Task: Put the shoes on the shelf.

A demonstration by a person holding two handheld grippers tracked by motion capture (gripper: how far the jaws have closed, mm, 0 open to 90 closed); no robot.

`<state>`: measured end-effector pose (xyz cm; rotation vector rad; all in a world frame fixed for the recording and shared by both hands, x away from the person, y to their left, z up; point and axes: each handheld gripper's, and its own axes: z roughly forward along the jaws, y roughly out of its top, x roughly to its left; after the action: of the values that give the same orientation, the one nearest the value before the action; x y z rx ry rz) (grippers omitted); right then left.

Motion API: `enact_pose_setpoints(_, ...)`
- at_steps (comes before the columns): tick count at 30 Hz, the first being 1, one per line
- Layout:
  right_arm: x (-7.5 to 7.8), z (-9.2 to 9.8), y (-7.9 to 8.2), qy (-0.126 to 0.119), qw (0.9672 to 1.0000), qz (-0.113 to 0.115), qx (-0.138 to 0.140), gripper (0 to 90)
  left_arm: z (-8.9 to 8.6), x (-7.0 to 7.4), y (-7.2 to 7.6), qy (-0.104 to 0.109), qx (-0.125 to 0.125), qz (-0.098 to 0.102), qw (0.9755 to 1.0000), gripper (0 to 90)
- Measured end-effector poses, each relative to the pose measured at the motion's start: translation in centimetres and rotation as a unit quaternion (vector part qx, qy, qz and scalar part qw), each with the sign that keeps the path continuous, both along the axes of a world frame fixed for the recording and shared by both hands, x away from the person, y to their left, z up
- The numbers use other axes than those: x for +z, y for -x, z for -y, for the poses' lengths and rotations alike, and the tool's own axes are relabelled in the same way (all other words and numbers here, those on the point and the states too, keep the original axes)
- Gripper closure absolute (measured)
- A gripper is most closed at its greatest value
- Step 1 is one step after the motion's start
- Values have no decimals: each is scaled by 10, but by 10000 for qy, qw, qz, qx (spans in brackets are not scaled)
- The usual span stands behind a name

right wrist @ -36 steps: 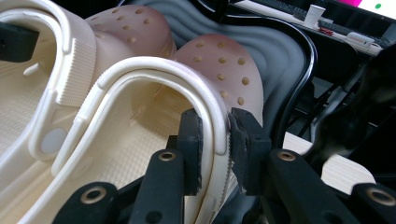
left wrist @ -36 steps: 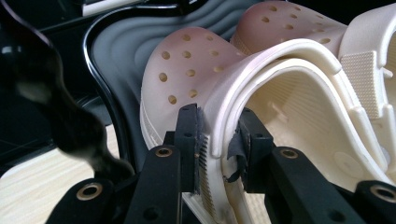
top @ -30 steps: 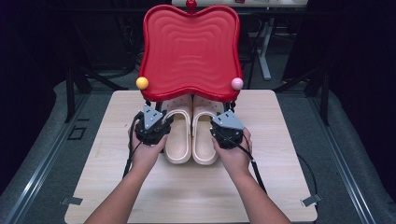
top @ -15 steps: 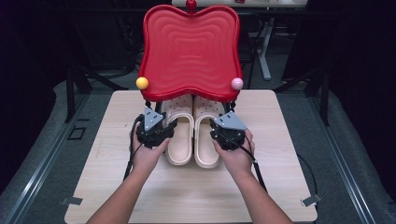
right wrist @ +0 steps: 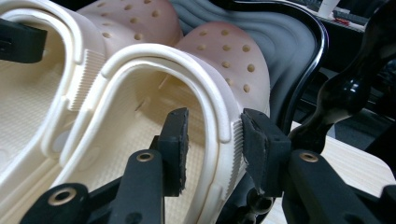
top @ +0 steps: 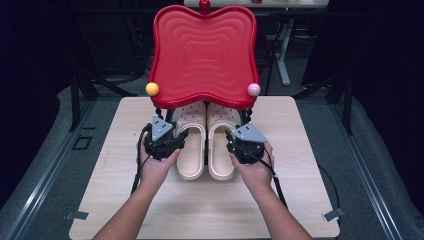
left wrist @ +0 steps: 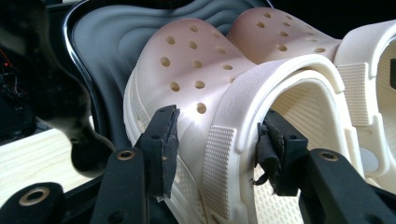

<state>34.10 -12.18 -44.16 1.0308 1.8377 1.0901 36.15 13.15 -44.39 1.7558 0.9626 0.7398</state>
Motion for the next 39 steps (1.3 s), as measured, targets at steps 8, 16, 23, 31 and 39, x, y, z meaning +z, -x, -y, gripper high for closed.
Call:
enact_pose_setpoints(8, 3, 1, 6, -13, 10000, 42, 74, 598, -4, -1, 4, 70, 12, -32, 10000, 517)
enact_pose_setpoints(16, 5, 2, 10, -32, 9999, 47, 126, 596, -7, -1, 8, 129, 2, -3, 9999, 515)
enact_pose_setpoints(23, 5, 3, 18, -92, 9997, 97, 200, 566, -8, -1, 14, 218, -49, 0, 9997, 516)
enact_pose_setpoints(31, 4, 8, 16, -145, 9998, 91, 117, 550, -10, -6, 12, 198, -7, -81, 9998, 517)
enact_pose_setpoints(39, 12, 17, 25, -400, 9984, 324, 217, 662, -11, -5, 13, 207, -12, -50, 9998, 517)
